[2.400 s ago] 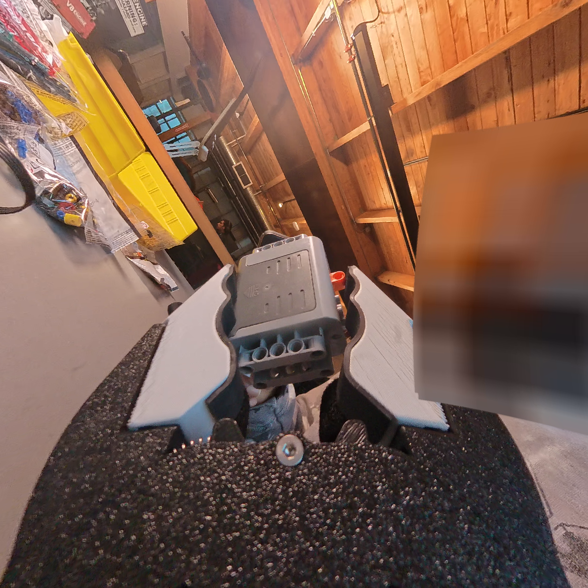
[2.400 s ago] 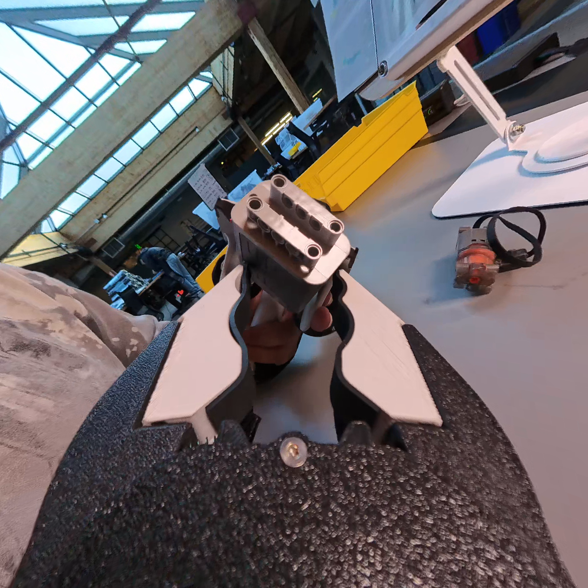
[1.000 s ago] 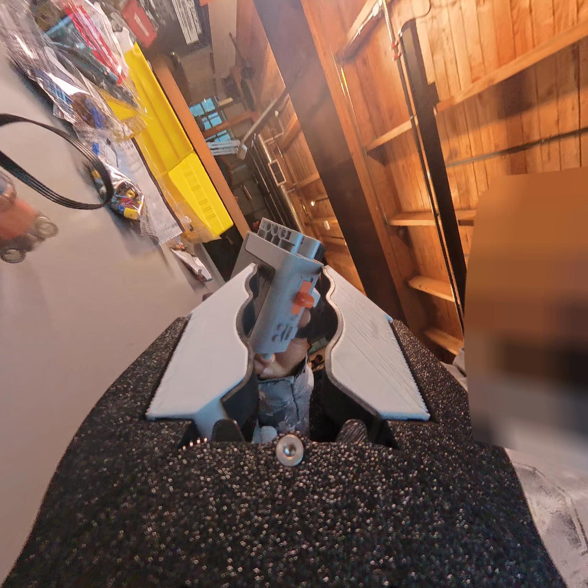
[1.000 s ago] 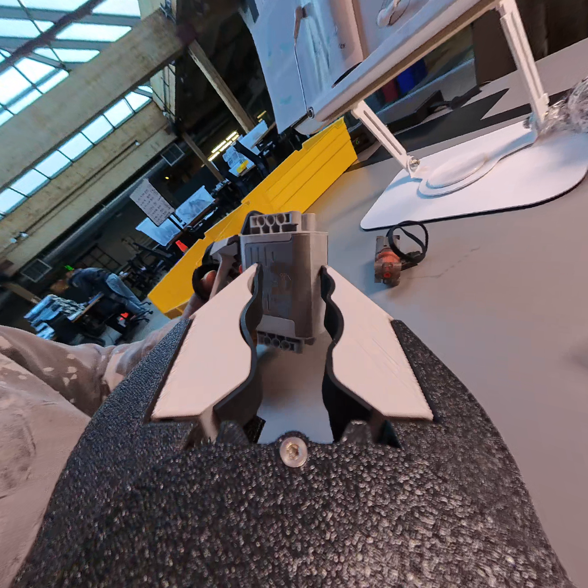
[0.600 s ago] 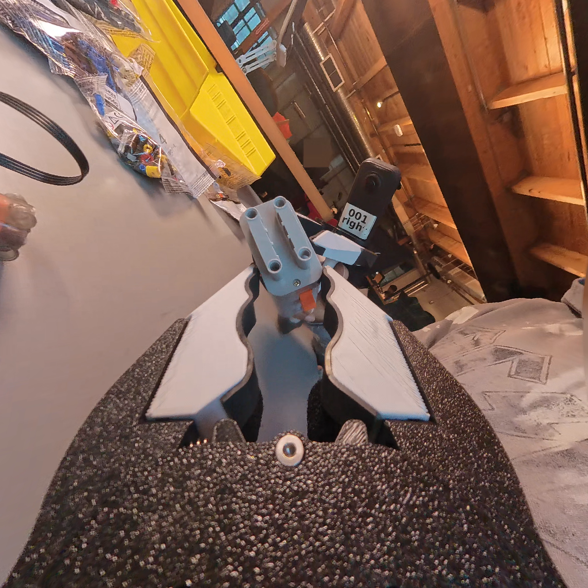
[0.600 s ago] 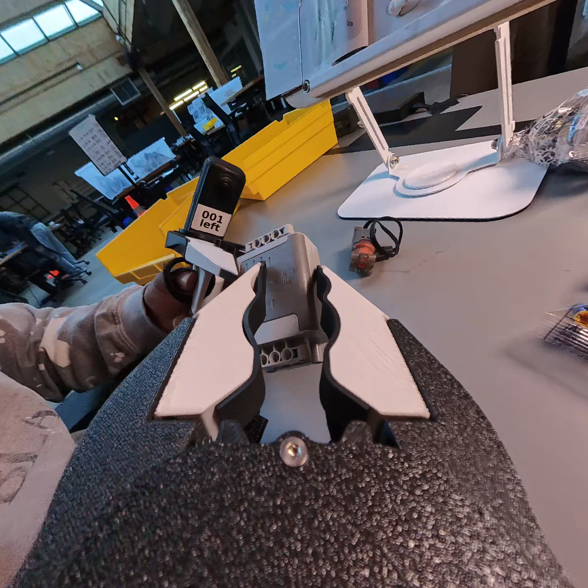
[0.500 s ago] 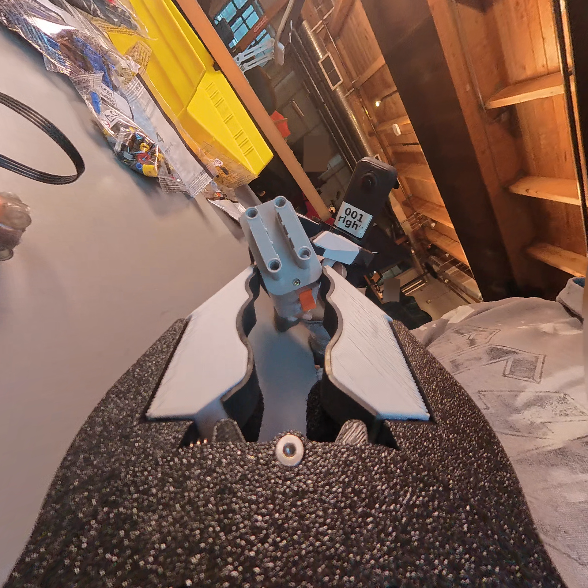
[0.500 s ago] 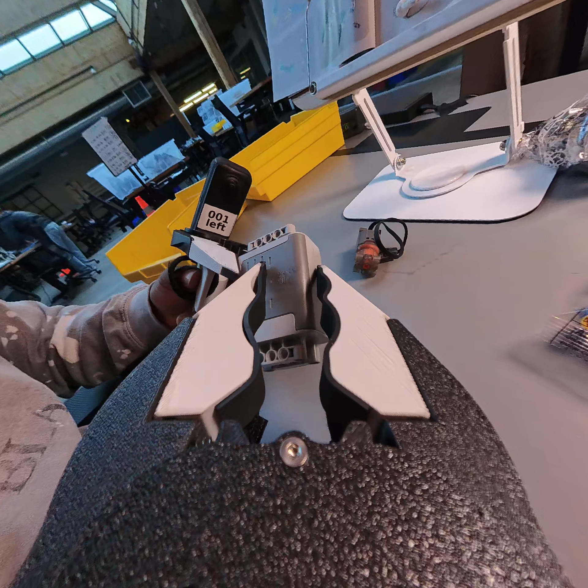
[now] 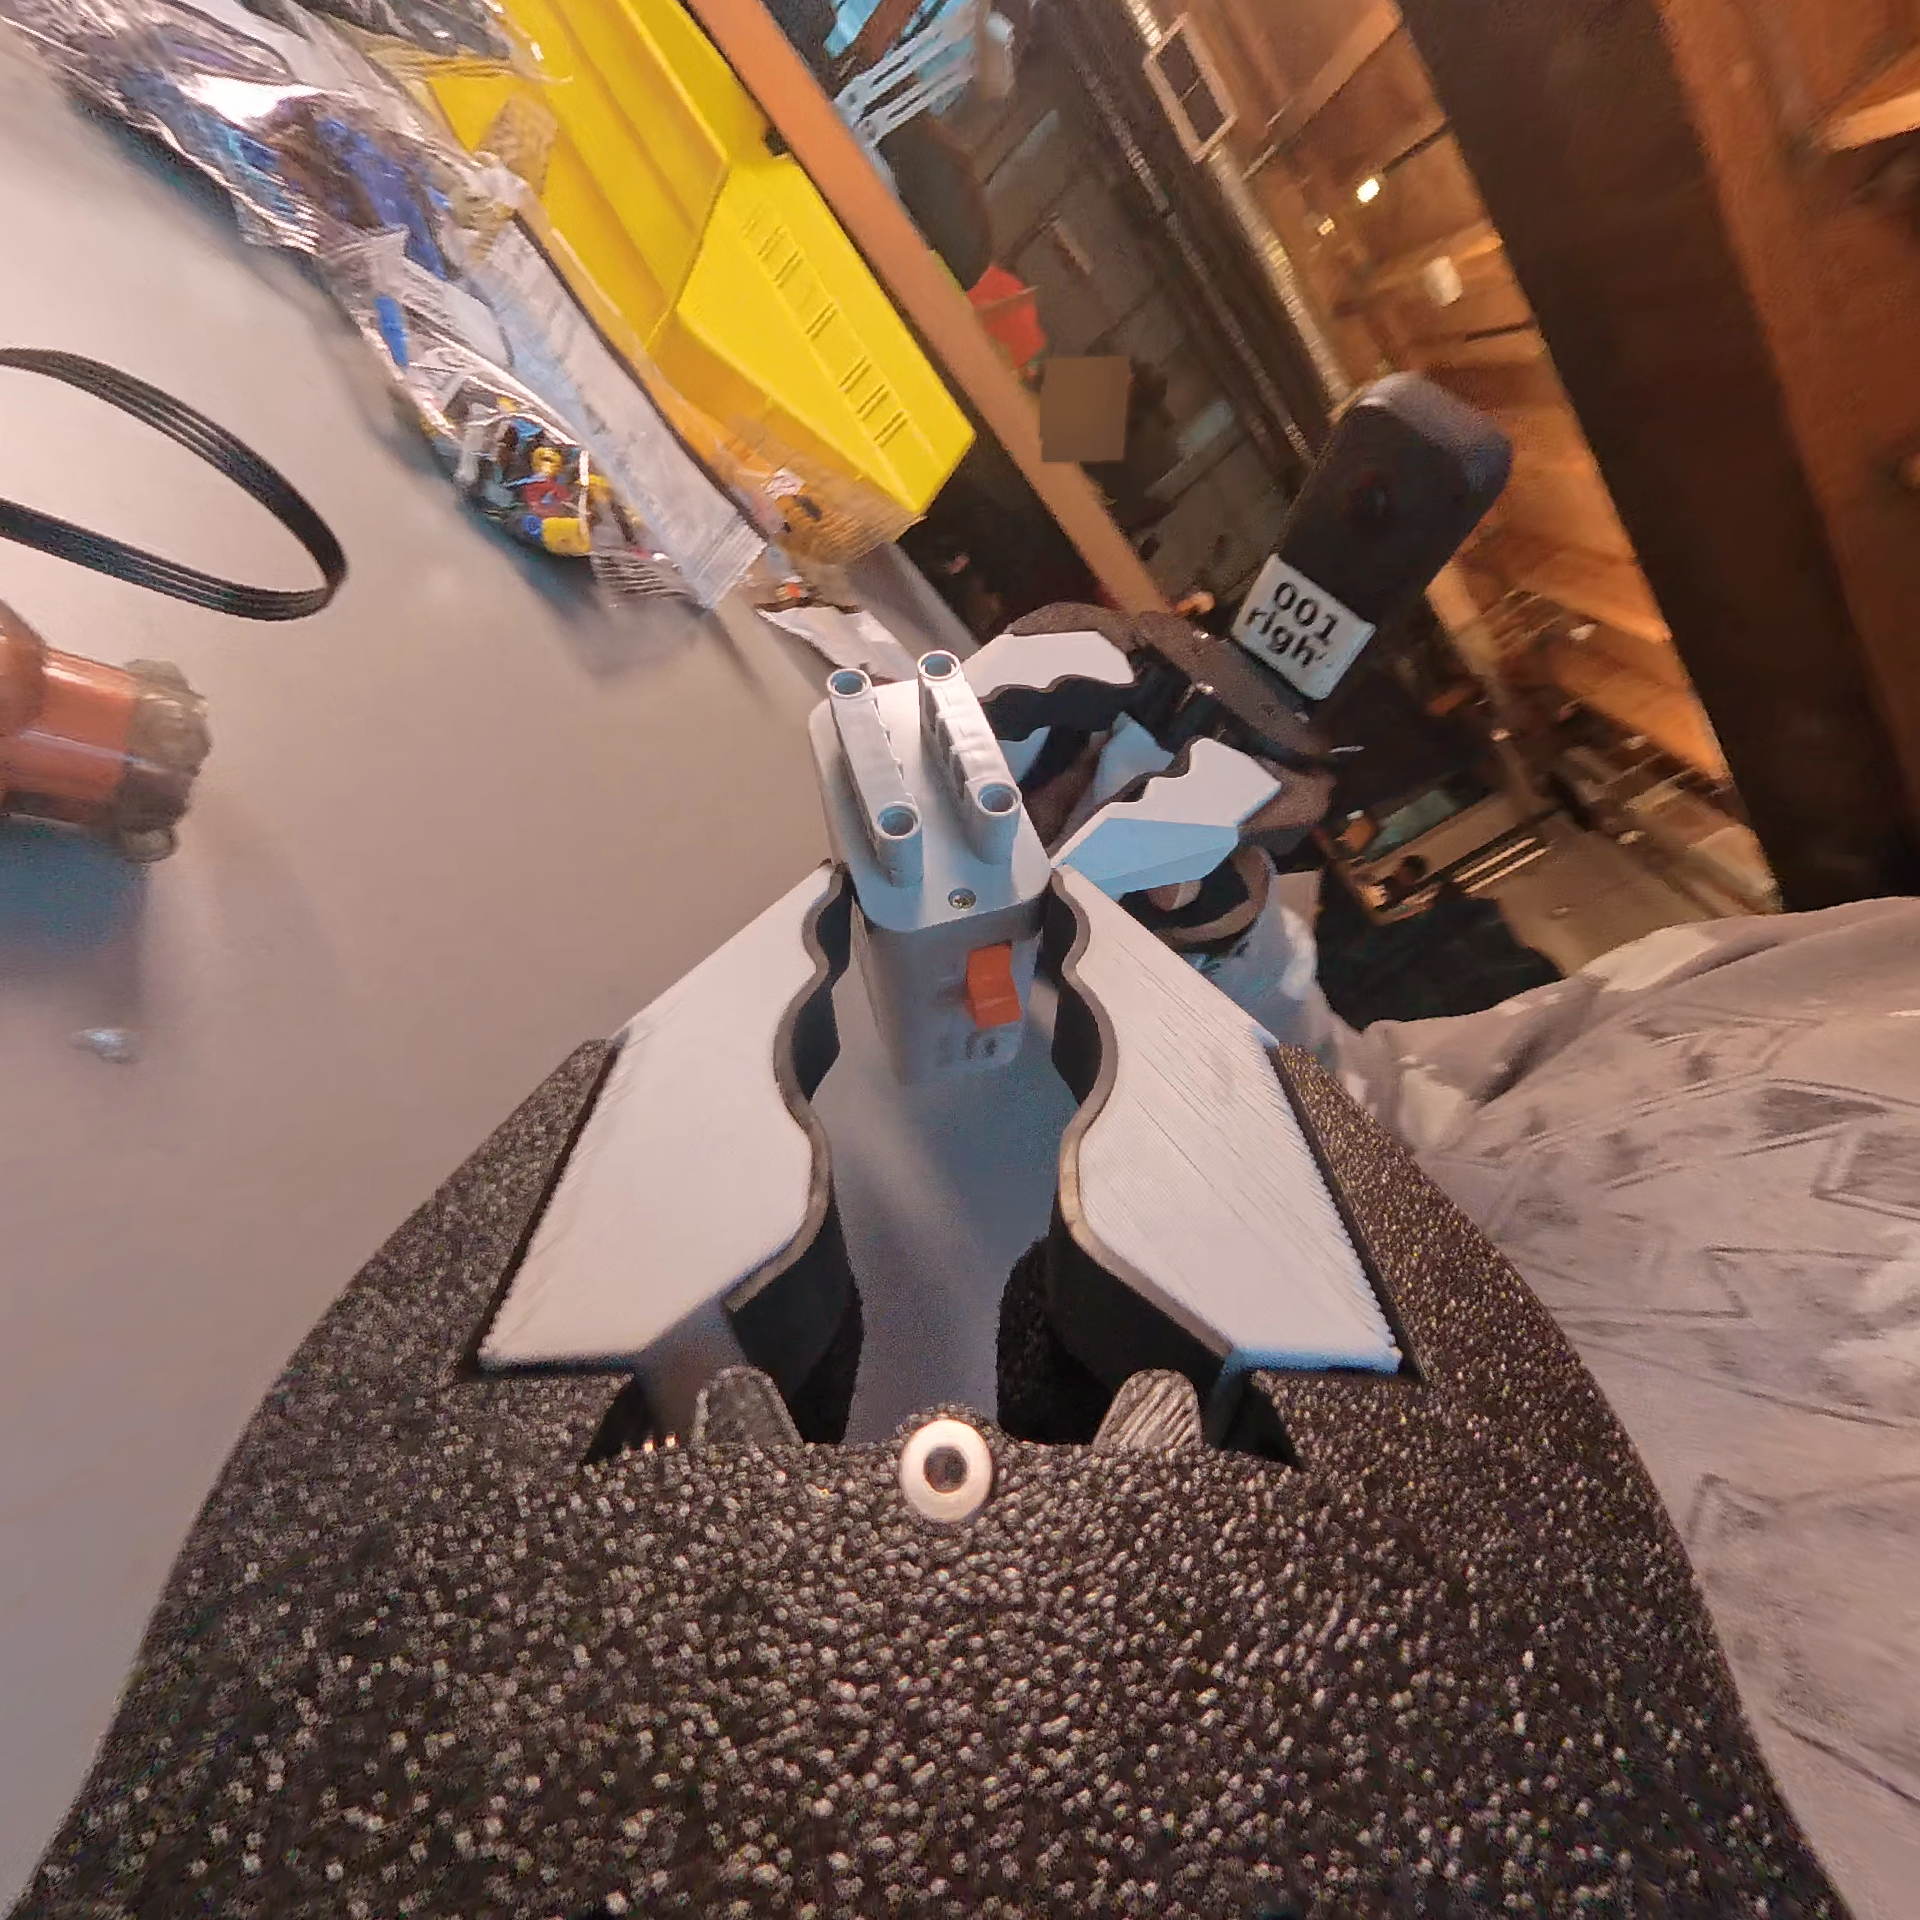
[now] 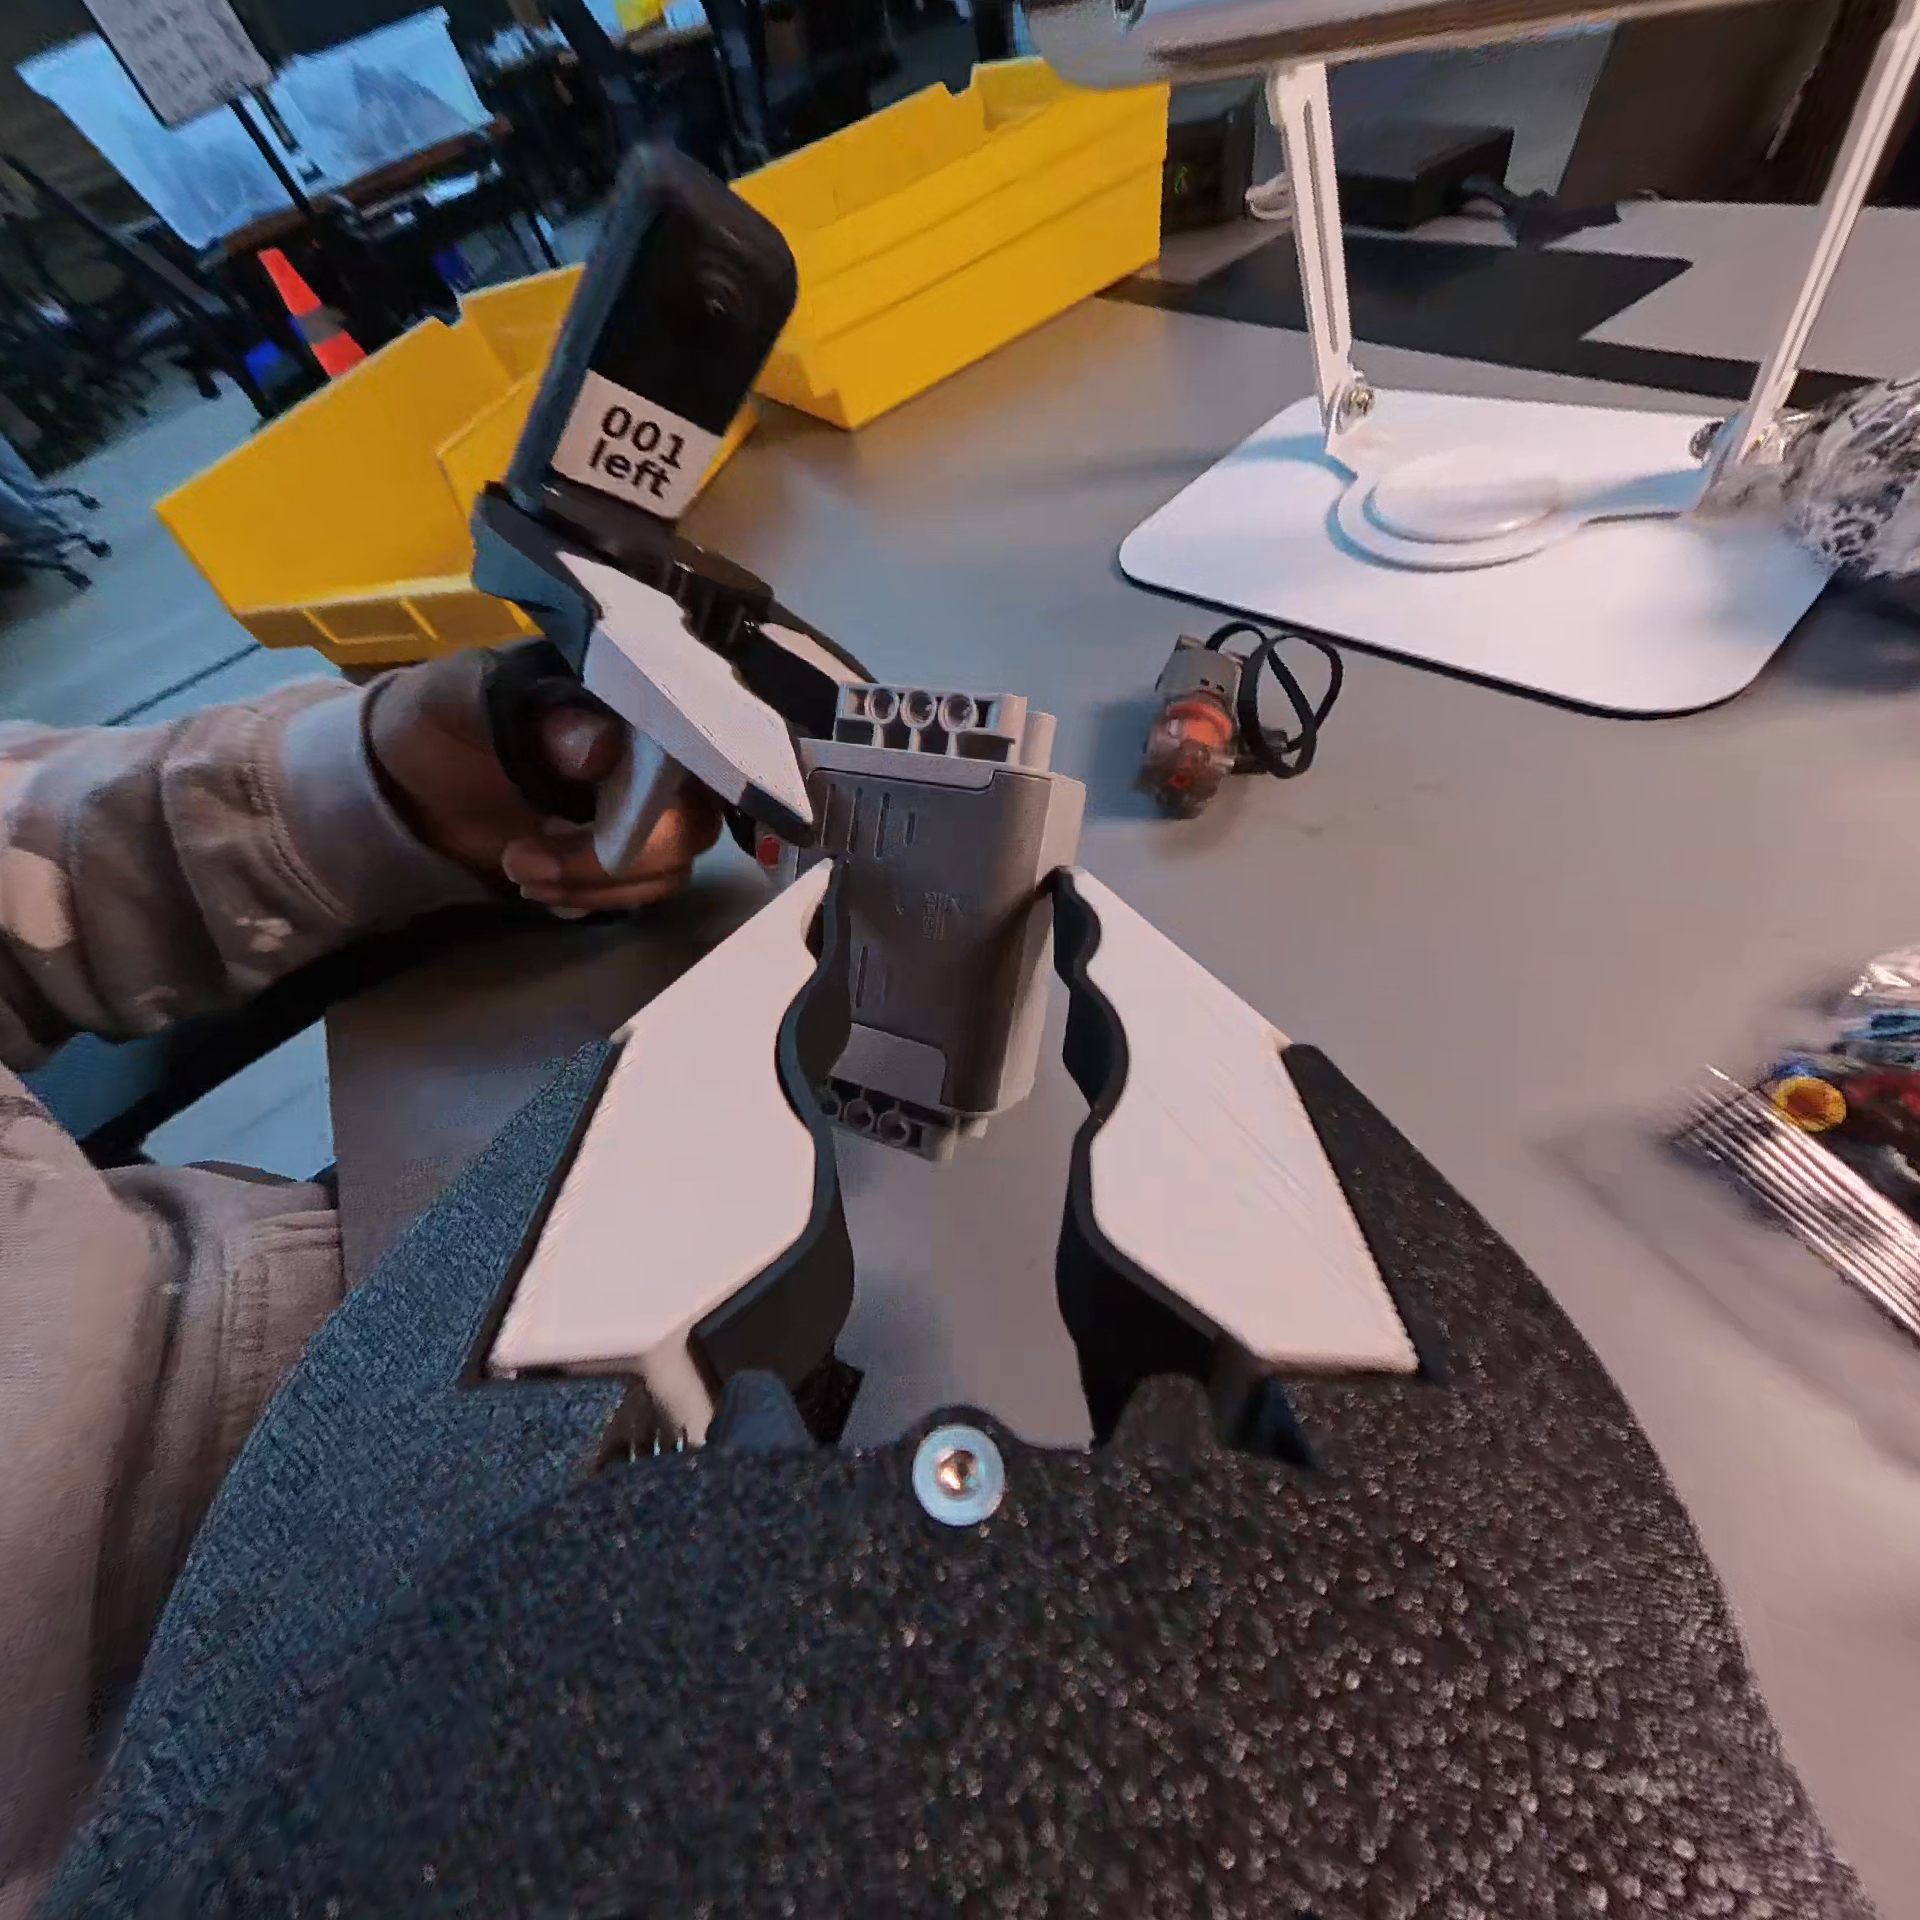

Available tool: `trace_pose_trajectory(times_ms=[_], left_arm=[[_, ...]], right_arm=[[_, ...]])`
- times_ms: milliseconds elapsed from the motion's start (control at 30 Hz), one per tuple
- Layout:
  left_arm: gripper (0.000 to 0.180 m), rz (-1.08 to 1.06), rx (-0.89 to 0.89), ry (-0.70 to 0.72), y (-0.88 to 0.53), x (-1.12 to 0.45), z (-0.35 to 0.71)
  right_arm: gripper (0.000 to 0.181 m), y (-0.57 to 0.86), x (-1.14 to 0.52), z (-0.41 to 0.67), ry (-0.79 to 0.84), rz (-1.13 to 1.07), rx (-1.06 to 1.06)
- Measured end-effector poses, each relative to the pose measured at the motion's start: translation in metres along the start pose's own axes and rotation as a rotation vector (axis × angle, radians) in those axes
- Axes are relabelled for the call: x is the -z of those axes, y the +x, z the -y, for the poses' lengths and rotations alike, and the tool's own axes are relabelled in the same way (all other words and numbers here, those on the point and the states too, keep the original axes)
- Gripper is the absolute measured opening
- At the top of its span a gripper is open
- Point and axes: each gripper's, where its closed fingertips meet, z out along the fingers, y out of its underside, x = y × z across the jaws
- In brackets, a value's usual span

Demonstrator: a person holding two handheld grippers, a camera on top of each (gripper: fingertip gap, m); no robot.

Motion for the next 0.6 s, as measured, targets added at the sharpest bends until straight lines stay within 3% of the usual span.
trace_pose_trajectory(times_ms=[100, 333, 500, 600], left_arm=[[0.034, 0.058, -0.033, -0.051, -0.008, 0.002, -0.006], [0.033, -0.111, 0.161, -0.012, 0.003, 0.001, -0.004], [0.032, -0.065, 0.176, -0.033, -0.006, -0.004, -0.010], [0.032, -0.010, 0.139, -0.047, -0.012, -0.003, -0.010]], right_arm=[[0.040, 0.000, -0.006, -0.010, -0.035, -0.007, -0.009], [0.062, -0.010, -0.011, -0.009, -0.045, 0.022, 0.006], [0.090, -0.011, -0.029, -0.031, -0.228, -0.127, 0.147], [0.085, -0.008, -0.031, -0.033, -0.239, -0.079, 0.048]])
